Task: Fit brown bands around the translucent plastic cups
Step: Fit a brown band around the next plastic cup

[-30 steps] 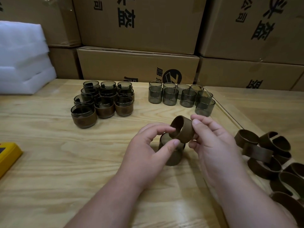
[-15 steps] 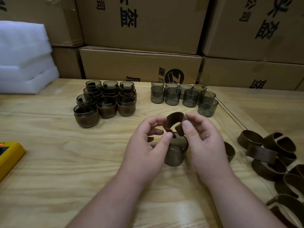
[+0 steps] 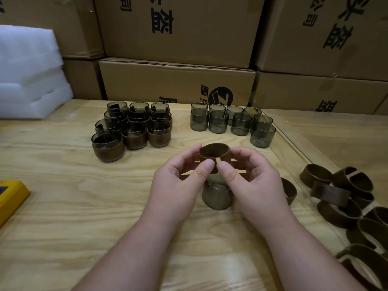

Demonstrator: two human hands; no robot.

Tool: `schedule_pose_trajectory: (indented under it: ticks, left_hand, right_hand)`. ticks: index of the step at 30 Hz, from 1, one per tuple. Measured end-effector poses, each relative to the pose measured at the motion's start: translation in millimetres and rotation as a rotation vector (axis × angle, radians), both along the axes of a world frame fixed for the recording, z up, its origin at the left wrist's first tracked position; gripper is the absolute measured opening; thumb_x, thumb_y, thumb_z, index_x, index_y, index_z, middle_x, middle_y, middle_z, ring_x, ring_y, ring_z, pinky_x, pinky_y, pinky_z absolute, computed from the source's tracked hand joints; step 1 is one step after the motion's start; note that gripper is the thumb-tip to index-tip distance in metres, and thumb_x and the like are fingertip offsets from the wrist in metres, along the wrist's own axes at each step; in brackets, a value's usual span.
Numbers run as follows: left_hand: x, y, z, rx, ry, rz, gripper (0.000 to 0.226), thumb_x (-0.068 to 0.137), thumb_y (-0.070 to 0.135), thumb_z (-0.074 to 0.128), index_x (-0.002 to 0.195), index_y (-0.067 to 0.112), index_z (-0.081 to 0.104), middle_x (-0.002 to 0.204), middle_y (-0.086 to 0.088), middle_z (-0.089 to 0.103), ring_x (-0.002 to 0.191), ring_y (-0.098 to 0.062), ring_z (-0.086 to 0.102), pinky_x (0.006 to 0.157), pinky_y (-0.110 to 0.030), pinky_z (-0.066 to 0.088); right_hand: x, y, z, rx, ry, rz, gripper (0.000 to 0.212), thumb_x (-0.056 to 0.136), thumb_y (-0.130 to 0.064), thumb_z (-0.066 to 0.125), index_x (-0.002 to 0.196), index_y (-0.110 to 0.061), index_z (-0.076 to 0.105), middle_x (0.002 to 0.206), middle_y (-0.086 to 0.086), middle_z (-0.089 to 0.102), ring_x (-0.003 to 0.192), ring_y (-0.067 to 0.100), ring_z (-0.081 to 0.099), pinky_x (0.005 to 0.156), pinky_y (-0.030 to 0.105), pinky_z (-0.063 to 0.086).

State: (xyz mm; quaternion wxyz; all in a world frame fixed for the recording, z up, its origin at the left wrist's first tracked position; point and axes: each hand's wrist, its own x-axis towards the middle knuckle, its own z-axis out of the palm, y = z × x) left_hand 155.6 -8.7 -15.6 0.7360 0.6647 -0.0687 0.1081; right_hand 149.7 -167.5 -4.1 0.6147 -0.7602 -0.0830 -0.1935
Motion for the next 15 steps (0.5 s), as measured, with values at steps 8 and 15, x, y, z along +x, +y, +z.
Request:
schedule_pose_trajectory:
  ticks: [8, 15]
  left_hand:
    - [-2, 2, 1, 0.02, -0.017, 0.038, 0.063, 0.058, 0.052, 0.086, 0.116, 0.029, 0.077, 0.105, 0.008, 0.079, 0.104, -0.012, 0.073, 0.097, -0.042, 0.057]
    - [-12, 1, 11, 0.16, -0.12, 0.107, 0.055, 0.061, 0.057, 0.076, 0.112, 0.034, 0.074, 0.102, 0.018, 0.078, 0.098, -0.004, 0.071, 0.099, -0.039, 0.053]
  right_hand:
    - [-7, -9, 7, -0.164, -0.015, -0.022, 0.044, 0.078, -0.033, 0.088, 0.117, -0.04, 0.07, 0.104, -0.026, 0.073, 0.104, 0.001, 0.068, 0.091, 0.032, 0.054]
    - [-14, -8, 13, -0.268, -0.062, -0.035, 0.052, 0.07, -0.057, 0.077, 0.118, -0.04, 0.073, 0.104, -0.027, 0.073, 0.107, 0.002, 0.067, 0.093, 0.032, 0.053]
